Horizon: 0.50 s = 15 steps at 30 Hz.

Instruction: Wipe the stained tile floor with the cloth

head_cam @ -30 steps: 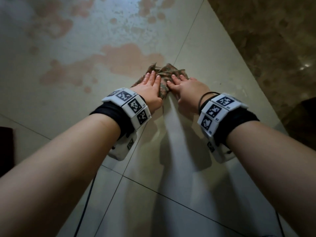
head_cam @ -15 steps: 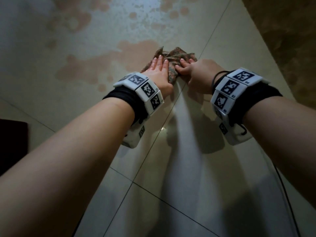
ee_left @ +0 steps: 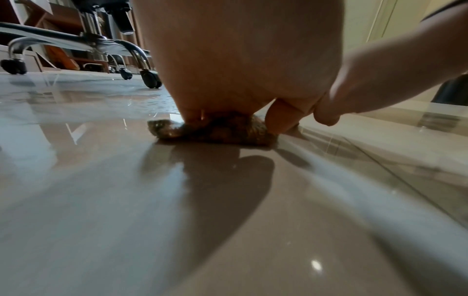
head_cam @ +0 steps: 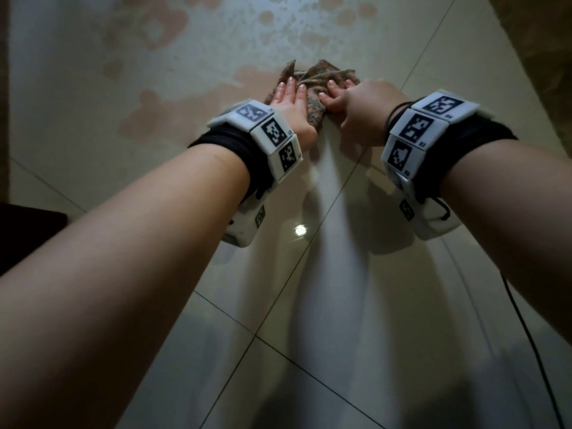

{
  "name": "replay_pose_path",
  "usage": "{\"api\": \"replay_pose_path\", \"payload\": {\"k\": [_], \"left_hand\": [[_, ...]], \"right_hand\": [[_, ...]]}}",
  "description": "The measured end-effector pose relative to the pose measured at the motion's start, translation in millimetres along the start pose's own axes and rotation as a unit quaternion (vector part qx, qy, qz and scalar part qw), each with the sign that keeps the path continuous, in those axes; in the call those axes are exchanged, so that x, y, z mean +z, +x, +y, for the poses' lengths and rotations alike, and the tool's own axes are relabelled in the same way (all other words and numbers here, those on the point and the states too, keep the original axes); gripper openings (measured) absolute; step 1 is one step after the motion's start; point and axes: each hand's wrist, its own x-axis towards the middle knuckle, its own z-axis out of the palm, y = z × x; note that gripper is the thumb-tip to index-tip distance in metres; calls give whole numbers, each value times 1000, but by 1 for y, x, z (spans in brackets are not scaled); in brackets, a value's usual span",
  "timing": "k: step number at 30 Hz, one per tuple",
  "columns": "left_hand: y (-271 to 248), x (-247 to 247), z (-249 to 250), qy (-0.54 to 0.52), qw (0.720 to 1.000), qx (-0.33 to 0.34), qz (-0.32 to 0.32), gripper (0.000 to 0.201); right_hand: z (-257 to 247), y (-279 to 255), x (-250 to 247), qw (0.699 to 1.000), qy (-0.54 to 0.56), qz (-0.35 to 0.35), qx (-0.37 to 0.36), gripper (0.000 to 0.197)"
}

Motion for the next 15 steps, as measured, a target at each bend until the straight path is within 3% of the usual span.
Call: {"api": "replay_pose_path", "payload": {"k": [15], "left_hand": [[5, -5, -42, -22, 999, -37, 13, 76]], "right_hand": [[-34, 49, -8, 1000, 8, 9, 2, 59]]}}
